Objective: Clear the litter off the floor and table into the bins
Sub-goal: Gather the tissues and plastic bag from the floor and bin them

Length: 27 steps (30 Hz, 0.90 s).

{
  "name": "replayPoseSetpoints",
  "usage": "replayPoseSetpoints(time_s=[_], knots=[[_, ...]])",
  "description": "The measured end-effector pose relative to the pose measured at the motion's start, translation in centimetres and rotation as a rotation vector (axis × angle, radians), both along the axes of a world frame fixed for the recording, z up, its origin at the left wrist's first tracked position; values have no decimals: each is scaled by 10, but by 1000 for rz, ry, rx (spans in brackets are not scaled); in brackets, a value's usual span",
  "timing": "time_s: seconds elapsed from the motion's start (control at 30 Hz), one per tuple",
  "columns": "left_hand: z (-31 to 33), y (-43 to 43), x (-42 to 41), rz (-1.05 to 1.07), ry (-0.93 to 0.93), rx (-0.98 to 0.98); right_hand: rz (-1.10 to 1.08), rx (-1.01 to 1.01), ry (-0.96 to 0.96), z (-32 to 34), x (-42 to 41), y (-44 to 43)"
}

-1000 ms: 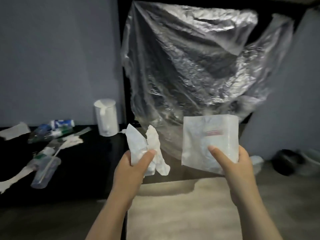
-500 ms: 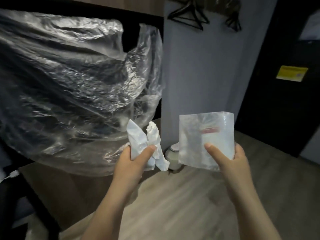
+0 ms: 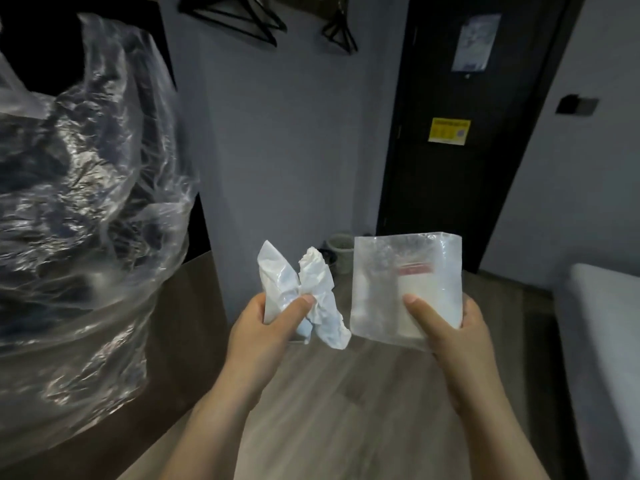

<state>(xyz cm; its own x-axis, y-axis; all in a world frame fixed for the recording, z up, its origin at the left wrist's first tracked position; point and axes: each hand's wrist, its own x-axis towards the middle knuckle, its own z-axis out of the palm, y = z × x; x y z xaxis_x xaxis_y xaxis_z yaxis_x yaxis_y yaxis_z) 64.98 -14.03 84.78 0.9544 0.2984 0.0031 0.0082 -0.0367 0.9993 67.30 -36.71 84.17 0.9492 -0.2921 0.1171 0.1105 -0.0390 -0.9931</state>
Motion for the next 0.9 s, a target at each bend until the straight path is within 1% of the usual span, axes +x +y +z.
replayPoseSetpoints(time_s=[0.23,0.4,0.53,0.7,0.9], knots=[[-9,35,108,-34,2,-28,-56,-33,15,-8,96,30],[-2,73,198,-46,4,-8,-88,-81,32,-3,175,66],[-8,88,265,-79,20,8,-119,-93,54,-9,230,83],[-28,85,340,-99,75,38,-152,-107,107,-24,302,79],[-41,63,451,-65,67,81,-169,-91,108,-37,415,56]])
